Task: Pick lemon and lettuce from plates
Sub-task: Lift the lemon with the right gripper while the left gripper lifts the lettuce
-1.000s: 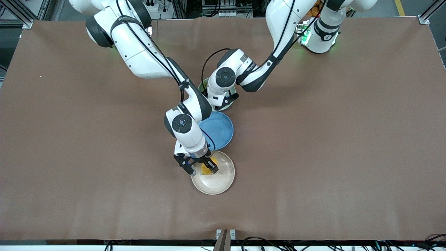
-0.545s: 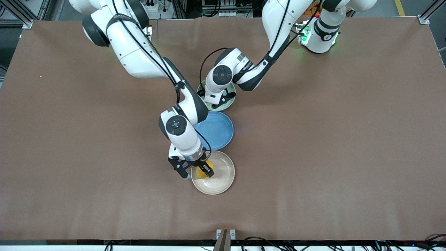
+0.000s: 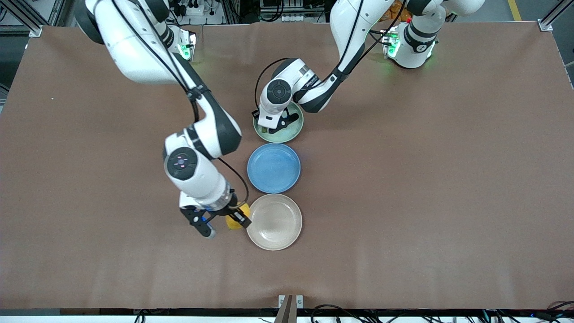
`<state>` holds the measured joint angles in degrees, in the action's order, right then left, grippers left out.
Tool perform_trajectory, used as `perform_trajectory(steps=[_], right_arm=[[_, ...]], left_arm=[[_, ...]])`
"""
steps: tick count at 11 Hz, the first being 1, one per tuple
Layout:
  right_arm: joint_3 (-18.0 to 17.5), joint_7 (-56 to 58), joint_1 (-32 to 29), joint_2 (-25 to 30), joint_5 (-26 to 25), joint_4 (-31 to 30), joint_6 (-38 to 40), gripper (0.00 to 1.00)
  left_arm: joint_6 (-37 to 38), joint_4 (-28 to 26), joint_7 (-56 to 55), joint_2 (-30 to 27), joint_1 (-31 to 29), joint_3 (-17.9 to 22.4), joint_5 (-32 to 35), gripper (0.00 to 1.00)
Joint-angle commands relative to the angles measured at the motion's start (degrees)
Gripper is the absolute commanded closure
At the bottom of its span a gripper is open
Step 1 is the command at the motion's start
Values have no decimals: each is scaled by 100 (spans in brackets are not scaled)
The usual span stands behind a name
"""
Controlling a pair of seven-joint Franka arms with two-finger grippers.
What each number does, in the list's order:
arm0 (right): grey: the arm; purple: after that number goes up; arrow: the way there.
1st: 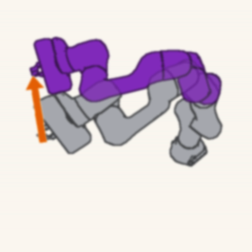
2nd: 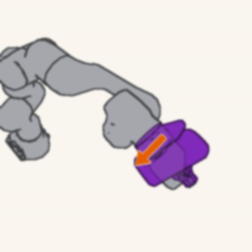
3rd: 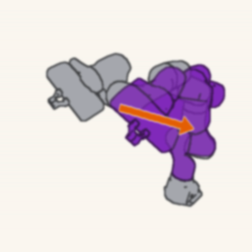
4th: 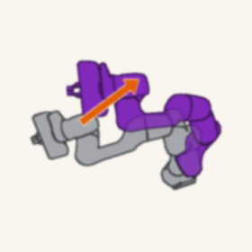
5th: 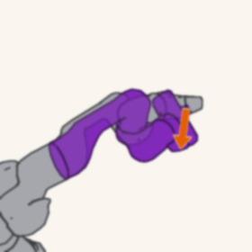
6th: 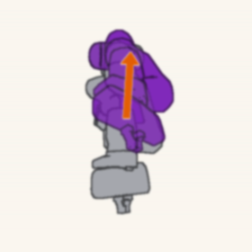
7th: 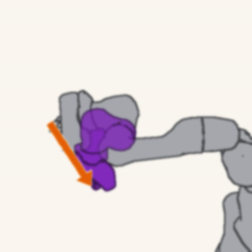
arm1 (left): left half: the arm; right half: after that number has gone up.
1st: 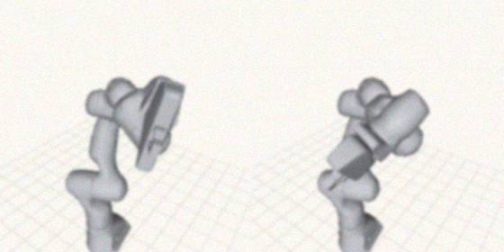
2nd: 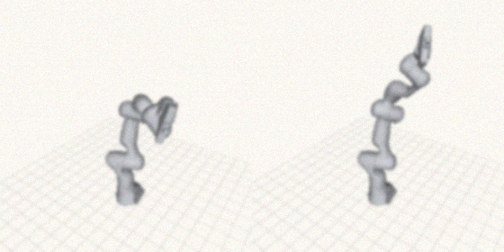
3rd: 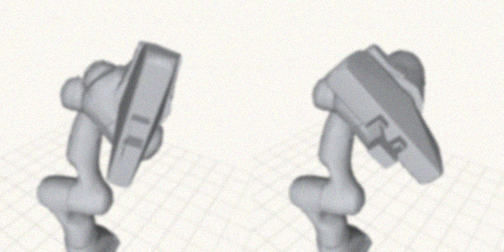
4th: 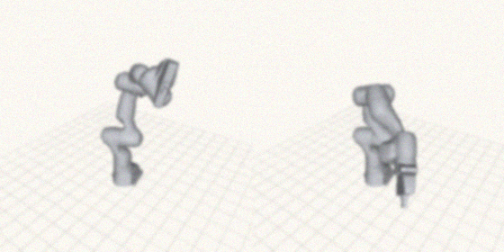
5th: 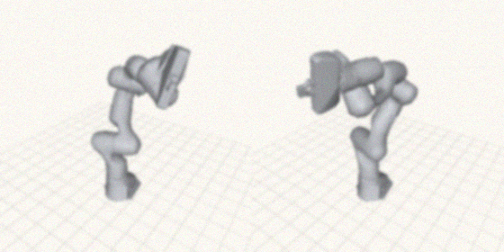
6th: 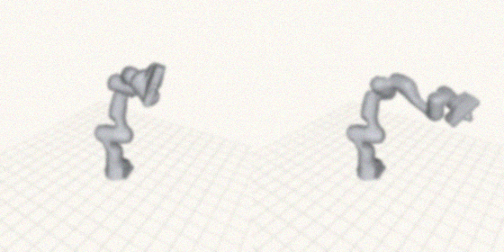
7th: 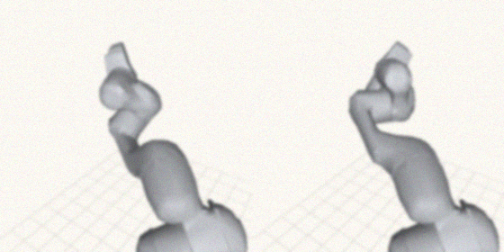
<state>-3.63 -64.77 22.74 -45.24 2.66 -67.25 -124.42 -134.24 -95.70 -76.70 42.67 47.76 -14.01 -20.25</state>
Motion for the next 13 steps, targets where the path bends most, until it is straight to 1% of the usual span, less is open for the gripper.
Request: perform_trajectory(steps=[1,2,4,5,6,7,8,9,10,12,13], right_arm=[[-138,1427,-654,1302,550,-909,978,100],[-138,2024,-874,1707,560,-1304,1242,100],[-103,3036,-1209,2088,482,-1754,1892,100],[-94,3493,-1332,2333,350,-2157,1878,100],[-94,3942,-1473,2553,44,-2535,1799,100],[-94,4416,-1570,2746,-263,-3035,1555,100],[-94,4751,-1693,2914,-414,-3605,1083,100],[-94,5050,-1764,3037,-424,-4133,582,100],[-86,5271,-1834,3064,-485,-4547,125,100],[-77,5343,-2036,3021,-897,-5347,-955,100],[-77,5344,-2202,2942,-1134,-5647,-1492,100]], left_arm=[[-32,113,-205,75,110,91,-49,100],[-32,104,-187,75,102,100,-49,100],[-15,104,-205,32,67,135,73,100],[29,113,-205,-21,-3,161,82,100],[142,113,-214,-135,-117,162,100,100],[465,130,-196,-258,-222,170,135,100],[712,122,-170,-433,-406,162,213,100],[950,131,-144,-591,-512,153,293,100],[1204,131,-117,-715,-653,153,293,100],[1801,131,-99,-1109,-1030,153,302,100],[2161,192,-91,-1285,-1267,162,311,100]])
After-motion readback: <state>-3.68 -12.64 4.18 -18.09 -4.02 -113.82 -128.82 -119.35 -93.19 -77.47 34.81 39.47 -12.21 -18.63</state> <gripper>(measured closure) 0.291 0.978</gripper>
